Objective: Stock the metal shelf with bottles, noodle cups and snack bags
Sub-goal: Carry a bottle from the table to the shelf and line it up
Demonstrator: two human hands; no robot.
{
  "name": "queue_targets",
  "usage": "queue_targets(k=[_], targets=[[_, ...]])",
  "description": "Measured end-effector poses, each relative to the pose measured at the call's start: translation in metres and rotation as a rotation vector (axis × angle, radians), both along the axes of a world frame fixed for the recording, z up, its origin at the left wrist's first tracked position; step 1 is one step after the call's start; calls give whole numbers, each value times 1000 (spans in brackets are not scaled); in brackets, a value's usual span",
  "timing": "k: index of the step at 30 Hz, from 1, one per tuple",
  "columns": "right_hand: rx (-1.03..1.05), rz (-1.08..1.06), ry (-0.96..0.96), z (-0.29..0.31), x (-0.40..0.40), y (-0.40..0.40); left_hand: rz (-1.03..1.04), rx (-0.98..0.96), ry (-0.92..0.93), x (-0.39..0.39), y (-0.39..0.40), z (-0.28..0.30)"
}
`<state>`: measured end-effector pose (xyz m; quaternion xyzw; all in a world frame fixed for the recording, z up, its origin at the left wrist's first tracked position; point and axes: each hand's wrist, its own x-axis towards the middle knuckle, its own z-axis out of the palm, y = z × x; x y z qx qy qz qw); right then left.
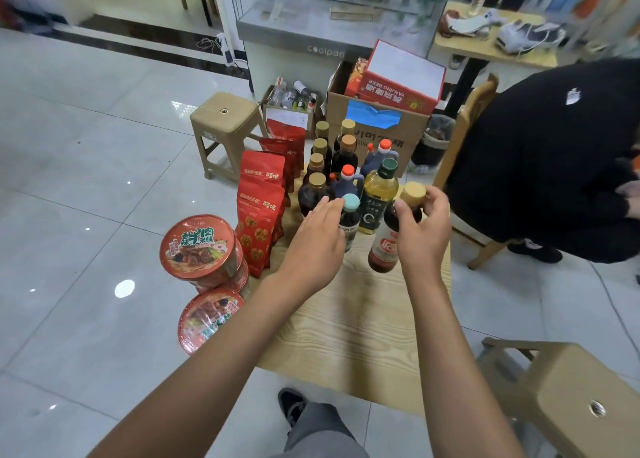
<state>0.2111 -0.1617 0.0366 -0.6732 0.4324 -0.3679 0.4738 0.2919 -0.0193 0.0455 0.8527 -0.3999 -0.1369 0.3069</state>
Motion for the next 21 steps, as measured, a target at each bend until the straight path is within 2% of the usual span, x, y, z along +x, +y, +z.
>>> queue_targets(k=[4,9,14,21], targets=[[-53,99,-154,62,3,18,55,-95,128,-1,7,11],[-119,345,-273,115,31,55,129,-281,291,1,36,29],[-76,574,-412,145,74,123,319,-409,255,9,102,49],[-82,924,-453,178,116,290,736,-556,199,8,258,80]])
